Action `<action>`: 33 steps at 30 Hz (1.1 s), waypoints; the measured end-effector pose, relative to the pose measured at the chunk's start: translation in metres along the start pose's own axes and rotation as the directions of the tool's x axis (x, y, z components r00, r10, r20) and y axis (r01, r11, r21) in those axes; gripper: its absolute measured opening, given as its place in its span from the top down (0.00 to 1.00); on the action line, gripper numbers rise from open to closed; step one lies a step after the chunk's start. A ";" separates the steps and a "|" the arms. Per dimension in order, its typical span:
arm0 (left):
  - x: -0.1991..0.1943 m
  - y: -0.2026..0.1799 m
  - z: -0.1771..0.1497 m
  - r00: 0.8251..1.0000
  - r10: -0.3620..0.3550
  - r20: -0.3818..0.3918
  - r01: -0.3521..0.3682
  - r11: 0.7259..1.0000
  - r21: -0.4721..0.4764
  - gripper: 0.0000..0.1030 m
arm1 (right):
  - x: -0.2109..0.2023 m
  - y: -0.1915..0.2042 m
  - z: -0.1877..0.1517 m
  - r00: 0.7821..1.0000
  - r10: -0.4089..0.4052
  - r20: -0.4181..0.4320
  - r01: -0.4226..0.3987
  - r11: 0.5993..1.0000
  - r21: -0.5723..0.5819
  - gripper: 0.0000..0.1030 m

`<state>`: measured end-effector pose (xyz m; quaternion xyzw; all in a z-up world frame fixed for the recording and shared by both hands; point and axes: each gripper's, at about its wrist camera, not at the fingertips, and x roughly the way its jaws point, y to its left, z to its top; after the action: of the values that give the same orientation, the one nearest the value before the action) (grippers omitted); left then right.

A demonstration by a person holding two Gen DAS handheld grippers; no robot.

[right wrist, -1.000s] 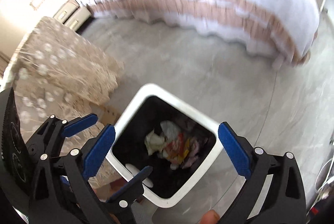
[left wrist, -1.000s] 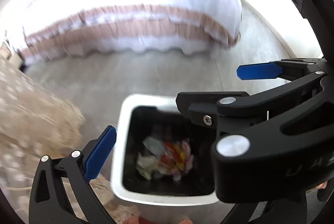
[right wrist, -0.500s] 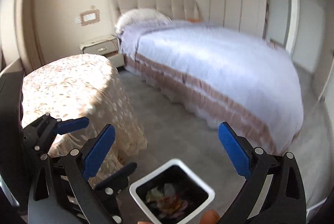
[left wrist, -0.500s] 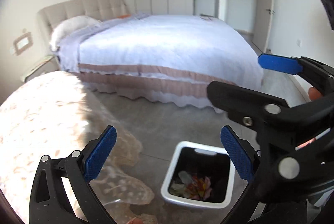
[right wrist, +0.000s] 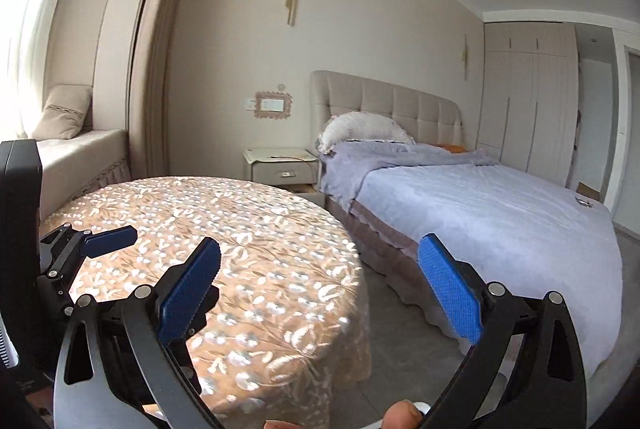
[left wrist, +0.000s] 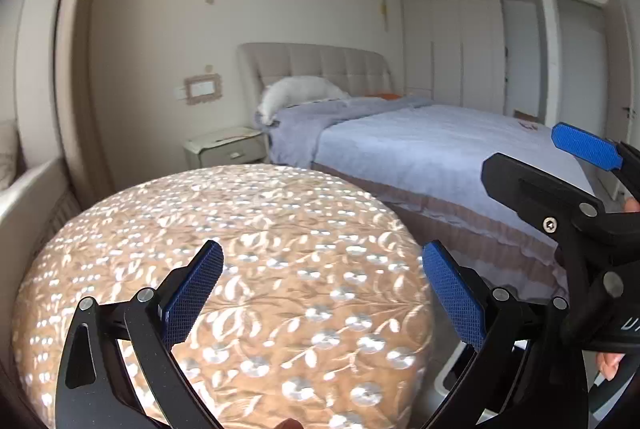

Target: Collect trash

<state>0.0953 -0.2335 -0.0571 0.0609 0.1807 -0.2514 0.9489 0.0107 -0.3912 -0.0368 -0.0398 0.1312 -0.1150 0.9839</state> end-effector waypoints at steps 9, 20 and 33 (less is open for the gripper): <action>-0.041 0.097 -0.005 0.964 0.265 0.026 -0.262 0.961 -0.092 0.05 | 0.009 0.080 0.022 0.984 0.179 0.020 -0.179 0.984 -0.001 0.04; -0.083 0.161 -0.010 0.930 0.368 0.008 -0.358 0.911 -0.204 0.05 | 0.007 0.126 0.035 0.968 0.250 0.014 -0.249 0.967 -0.051 0.04; -0.091 0.178 -0.012 0.920 0.392 0.022 -0.376 0.896 -0.236 0.05 | 0.012 0.144 0.035 0.963 0.268 -0.008 -0.268 0.961 -0.064 0.04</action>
<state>0.1068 -0.0357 -0.0298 -0.0220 0.1596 -0.0387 0.9862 0.0623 -0.2530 -0.0216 -0.0534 0.1386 0.0238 0.9886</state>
